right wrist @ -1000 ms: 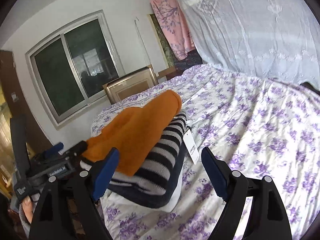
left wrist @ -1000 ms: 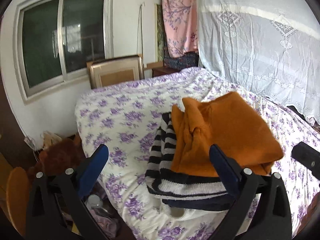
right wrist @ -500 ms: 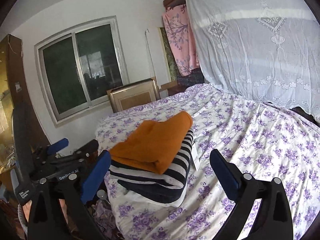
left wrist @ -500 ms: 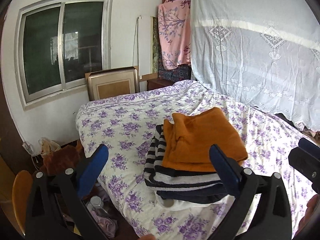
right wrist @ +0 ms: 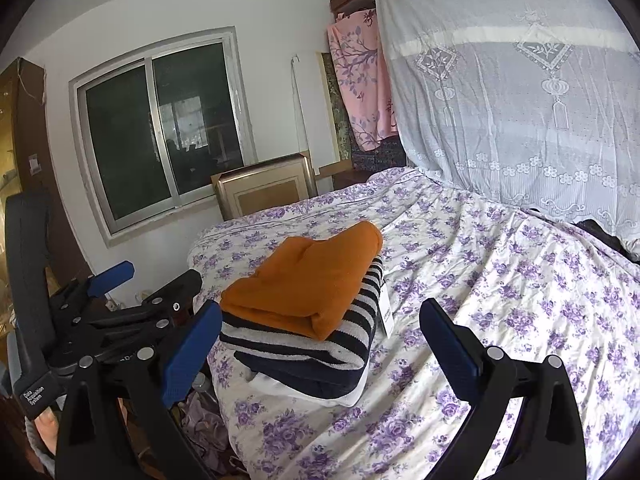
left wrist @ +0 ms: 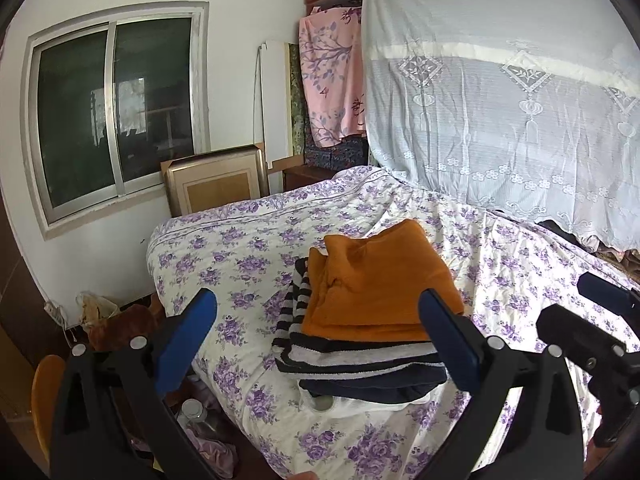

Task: Fold small clothes

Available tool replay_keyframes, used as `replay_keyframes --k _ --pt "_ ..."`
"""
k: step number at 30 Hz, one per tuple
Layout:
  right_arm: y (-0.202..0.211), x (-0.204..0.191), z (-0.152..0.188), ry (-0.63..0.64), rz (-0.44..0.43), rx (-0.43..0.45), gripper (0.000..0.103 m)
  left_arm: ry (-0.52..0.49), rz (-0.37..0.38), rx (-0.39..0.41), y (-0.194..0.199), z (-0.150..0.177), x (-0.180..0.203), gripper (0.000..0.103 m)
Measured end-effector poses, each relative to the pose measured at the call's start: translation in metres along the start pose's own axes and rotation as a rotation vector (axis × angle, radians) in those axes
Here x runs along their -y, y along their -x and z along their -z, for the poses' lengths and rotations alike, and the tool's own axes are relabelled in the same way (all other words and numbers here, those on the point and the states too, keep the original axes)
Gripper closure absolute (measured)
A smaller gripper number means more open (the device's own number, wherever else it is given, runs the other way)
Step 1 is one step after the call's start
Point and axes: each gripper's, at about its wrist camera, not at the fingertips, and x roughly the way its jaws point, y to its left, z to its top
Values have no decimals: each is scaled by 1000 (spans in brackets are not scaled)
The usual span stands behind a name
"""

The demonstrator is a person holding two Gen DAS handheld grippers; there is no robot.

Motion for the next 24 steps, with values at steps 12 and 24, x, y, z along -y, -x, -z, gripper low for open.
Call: replay_keyframes --k 12,24 --pt "-1 -7 4 15 -9 -8 3 5 7 -5 -1 1 2 4" --pt "-1 -2 7 -3 -14 -13 3 5 5 -3 0 1 2 4"
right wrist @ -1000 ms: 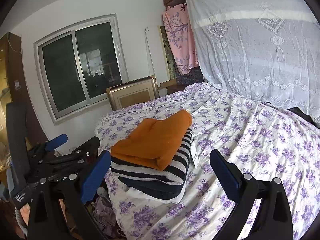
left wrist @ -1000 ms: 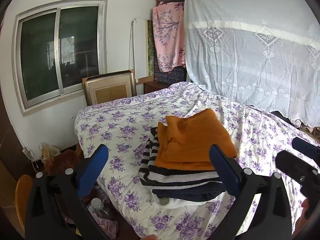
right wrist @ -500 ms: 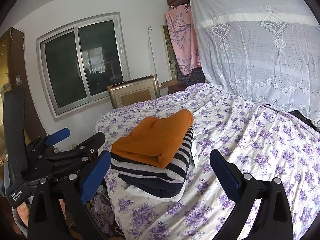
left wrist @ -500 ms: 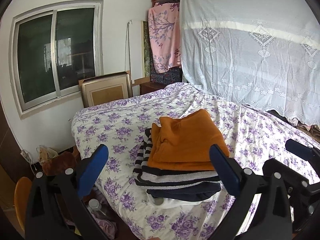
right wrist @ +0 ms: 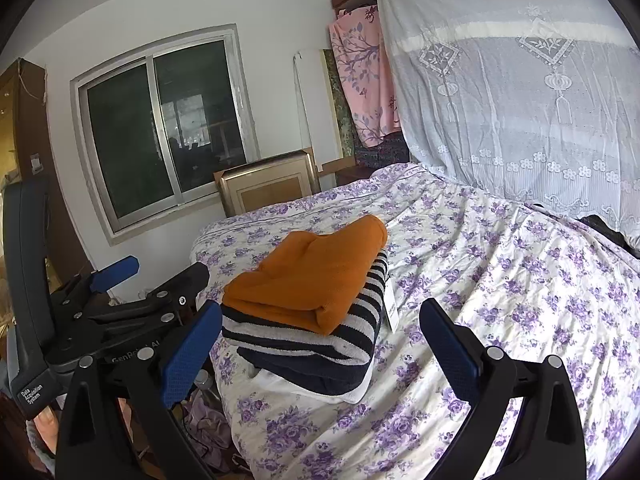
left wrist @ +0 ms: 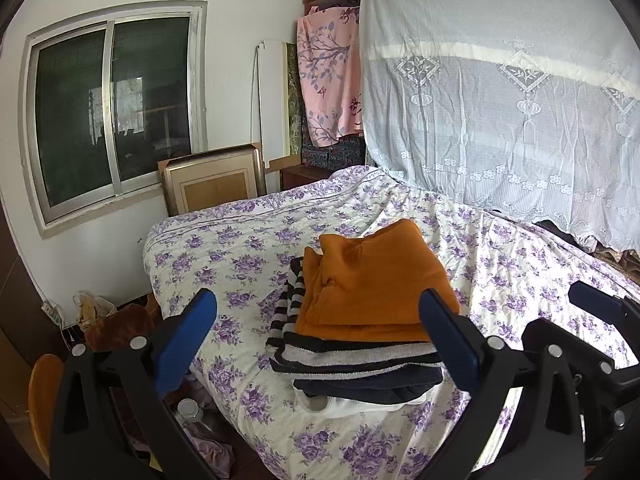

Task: Fold small clothes

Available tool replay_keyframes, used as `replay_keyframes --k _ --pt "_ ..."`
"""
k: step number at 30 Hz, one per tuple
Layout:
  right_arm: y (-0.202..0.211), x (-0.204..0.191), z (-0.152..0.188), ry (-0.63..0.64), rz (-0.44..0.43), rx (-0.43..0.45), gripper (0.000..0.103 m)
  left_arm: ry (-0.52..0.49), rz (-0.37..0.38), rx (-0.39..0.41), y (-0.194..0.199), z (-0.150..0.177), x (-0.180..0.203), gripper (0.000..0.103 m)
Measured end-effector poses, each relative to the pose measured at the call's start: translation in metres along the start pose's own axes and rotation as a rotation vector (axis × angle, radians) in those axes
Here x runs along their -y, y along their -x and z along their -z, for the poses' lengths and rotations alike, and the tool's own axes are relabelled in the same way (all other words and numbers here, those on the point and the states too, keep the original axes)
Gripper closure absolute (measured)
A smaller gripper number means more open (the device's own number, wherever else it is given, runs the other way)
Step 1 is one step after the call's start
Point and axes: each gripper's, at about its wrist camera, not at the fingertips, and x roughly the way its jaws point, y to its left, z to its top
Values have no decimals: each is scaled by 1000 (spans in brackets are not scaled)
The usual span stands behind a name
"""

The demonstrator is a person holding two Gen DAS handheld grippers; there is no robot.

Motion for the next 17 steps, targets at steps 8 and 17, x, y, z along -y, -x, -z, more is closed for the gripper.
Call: replay_keyframes --k 8,17 --pt "-1 2 1 -5 -4 -3 3 -7 -11 19 -1 -2 0 5" --pt "0 2 1 -6 -6 -3 3 11 9 -24 -8 -1 -1 5"
